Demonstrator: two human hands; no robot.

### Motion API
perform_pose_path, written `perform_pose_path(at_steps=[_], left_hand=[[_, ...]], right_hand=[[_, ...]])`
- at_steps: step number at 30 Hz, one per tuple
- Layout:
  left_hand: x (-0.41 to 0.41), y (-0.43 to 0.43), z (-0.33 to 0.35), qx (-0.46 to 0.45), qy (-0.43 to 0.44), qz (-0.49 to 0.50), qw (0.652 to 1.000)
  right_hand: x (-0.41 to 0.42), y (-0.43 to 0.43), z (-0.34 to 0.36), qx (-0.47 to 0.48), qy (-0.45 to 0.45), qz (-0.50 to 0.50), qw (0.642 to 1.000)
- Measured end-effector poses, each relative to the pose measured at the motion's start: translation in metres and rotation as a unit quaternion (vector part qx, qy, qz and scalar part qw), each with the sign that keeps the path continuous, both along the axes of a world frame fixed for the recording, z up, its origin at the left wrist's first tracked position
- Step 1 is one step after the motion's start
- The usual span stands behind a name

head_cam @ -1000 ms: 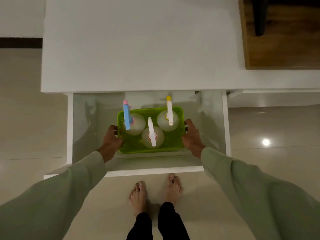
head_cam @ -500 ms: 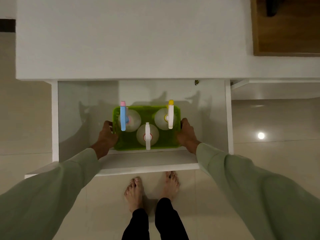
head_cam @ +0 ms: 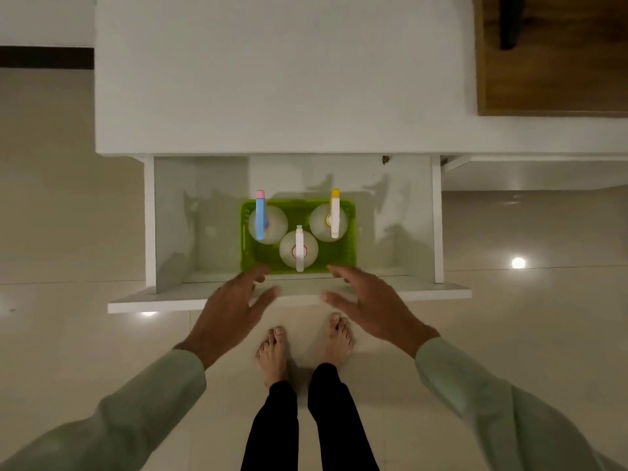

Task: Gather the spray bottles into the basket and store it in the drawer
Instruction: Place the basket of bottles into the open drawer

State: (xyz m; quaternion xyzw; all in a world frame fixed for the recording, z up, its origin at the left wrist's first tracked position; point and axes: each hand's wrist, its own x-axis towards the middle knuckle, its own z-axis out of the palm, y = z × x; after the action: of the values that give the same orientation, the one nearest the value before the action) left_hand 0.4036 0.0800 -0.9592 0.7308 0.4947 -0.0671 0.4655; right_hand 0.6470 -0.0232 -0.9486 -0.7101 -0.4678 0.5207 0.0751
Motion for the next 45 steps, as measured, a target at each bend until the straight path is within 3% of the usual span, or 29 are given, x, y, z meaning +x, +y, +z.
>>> perform_pose_path(at_steps=[3,8,13,17,23,32,41,45], left_hand=[[-0.006,-0.011,0.005,0.118,0.019,-0.120,0.986],[-0.007,-0.003,-0.005,0.225,0.029,-0.210,0.951],[0.005,0.013,-0.006,0.241,0.026,-0.174,0.954],[0.021,0.036,-0.003,0.327,0.014,-0.123,0.937],[0.053,0.083,0.000,0.388,0.041,-0.123,0.912],[0.079,0.136,0.000,0.404,0.042,-0.124,0.905],[0.102,0.153,-0.001,0.474,0.071,-0.071,0.875],[0.109,0.154,0.004,0.473,0.081,-0.055,0.875]], right_hand=[[-0.006,-0.009,0.003,0.034,-0.083,0.189,0.978],[0.000,0.001,-0.004,0.087,-0.170,0.229,0.955],[0.003,0.013,-0.009,0.135,-0.206,0.202,0.948],[0.008,0.039,-0.010,0.193,-0.248,0.172,0.934],[0.026,0.089,-0.013,0.281,-0.372,0.127,0.876],[0.050,0.147,-0.009,0.262,-0.397,0.136,0.869],[0.054,0.169,-0.023,0.333,-0.467,0.095,0.813],[0.047,0.175,-0.023,0.345,-0.480,0.064,0.804]])
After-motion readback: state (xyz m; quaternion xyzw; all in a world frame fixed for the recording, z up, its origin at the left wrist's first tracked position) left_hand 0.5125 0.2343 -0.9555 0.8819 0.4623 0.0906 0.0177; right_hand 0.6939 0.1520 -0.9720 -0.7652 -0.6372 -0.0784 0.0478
